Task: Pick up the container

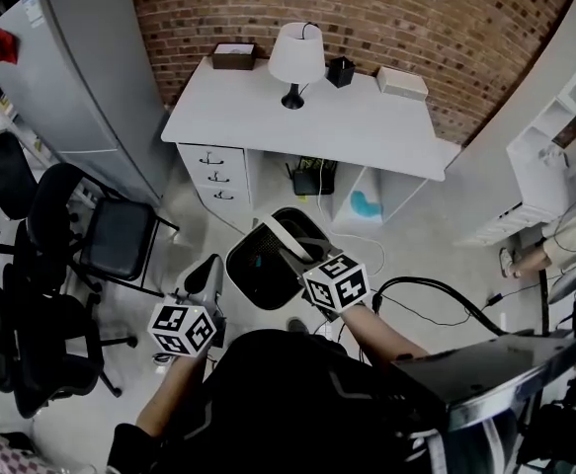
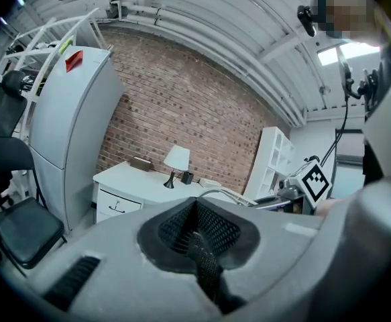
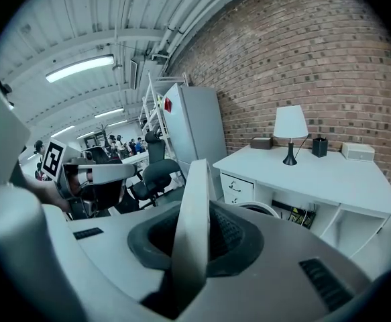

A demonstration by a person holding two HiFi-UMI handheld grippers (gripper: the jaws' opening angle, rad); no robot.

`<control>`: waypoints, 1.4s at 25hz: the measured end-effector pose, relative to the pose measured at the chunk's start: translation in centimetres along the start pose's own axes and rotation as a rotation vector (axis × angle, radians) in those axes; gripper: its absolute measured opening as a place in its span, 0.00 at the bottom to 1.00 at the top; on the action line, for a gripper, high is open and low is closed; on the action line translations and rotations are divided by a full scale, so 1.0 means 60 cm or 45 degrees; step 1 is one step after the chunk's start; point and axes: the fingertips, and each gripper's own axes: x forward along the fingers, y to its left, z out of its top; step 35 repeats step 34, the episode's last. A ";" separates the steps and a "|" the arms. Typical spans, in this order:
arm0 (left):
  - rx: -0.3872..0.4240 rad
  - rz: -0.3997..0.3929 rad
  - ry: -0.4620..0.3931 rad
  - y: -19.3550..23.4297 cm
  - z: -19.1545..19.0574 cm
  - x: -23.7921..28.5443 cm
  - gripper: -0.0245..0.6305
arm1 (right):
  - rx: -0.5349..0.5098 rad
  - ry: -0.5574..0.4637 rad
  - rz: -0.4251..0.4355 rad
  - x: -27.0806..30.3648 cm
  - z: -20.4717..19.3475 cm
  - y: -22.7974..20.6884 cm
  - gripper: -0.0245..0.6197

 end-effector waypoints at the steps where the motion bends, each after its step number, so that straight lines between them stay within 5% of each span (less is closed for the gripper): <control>1: -0.002 0.003 -0.004 0.001 0.001 0.001 0.05 | 0.000 -0.004 -0.006 -0.002 0.001 0.000 0.13; 35: 0.037 0.011 0.008 -0.004 0.005 0.001 0.05 | -0.012 0.013 0.013 0.006 0.004 0.008 0.13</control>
